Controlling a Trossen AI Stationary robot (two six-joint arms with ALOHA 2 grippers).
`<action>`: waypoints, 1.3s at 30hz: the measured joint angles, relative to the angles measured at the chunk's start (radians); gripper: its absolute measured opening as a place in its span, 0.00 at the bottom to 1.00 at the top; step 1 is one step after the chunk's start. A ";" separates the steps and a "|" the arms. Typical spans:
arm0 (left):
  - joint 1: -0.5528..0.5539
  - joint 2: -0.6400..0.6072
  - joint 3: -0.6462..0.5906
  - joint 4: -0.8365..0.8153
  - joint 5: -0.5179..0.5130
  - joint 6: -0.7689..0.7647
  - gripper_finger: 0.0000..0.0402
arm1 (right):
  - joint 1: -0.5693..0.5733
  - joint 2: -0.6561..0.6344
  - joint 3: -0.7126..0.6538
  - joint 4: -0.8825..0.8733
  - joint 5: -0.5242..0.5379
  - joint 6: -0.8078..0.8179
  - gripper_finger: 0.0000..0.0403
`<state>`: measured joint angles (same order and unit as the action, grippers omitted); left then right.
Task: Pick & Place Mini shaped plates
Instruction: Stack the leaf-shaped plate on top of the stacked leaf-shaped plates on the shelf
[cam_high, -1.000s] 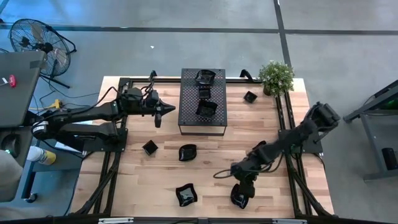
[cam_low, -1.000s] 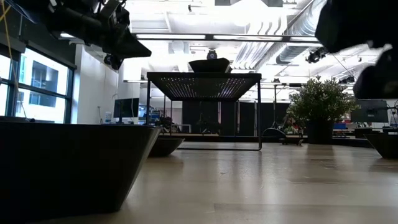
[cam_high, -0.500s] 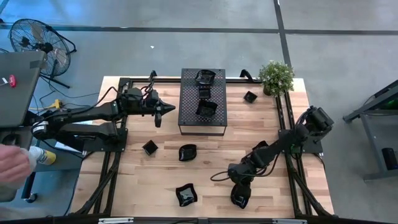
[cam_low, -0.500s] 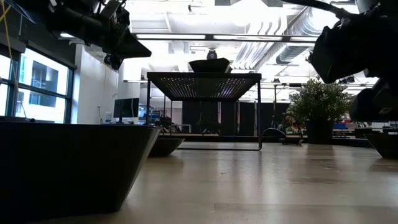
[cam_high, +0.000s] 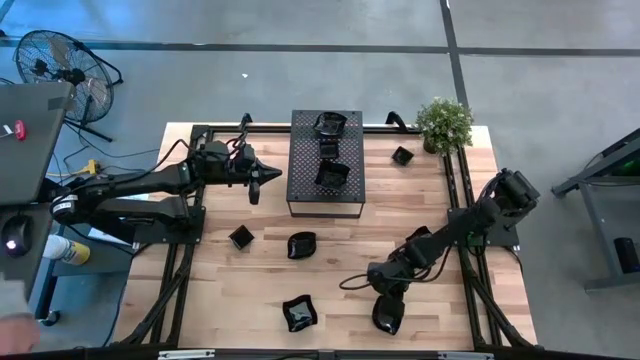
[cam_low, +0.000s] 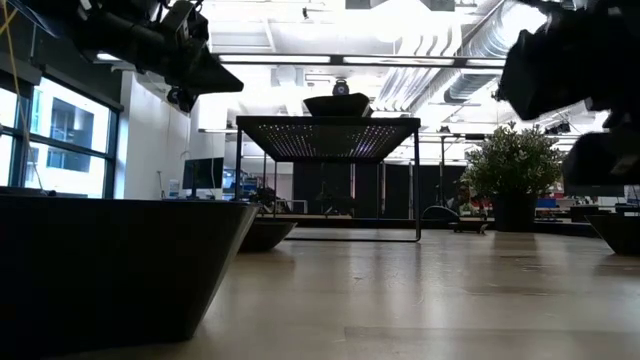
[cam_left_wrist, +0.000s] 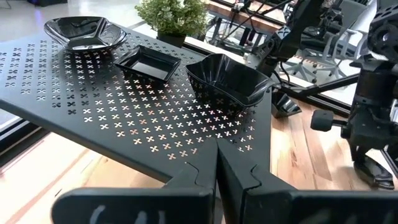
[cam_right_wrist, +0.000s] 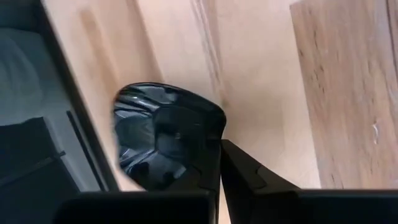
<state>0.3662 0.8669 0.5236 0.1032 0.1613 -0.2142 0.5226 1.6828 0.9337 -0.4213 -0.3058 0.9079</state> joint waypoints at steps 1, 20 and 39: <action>0.000 0.000 0.000 0.000 0.000 0.000 0.00 | -0.003 -0.011 0.000 -0.001 0.002 0.009 0.01; 0.000 0.000 0.000 0.001 0.004 0.000 0.00 | -0.320 -0.490 0.051 -0.029 0.320 0.146 0.00; 0.000 0.001 0.001 0.000 -0.091 0.004 0.00 | -1.012 -0.285 0.277 0.129 0.499 0.289 0.01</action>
<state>0.3664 0.8677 0.5243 0.1028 0.0704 -0.2104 -0.4897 1.3980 1.2110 -0.2923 0.1933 1.1968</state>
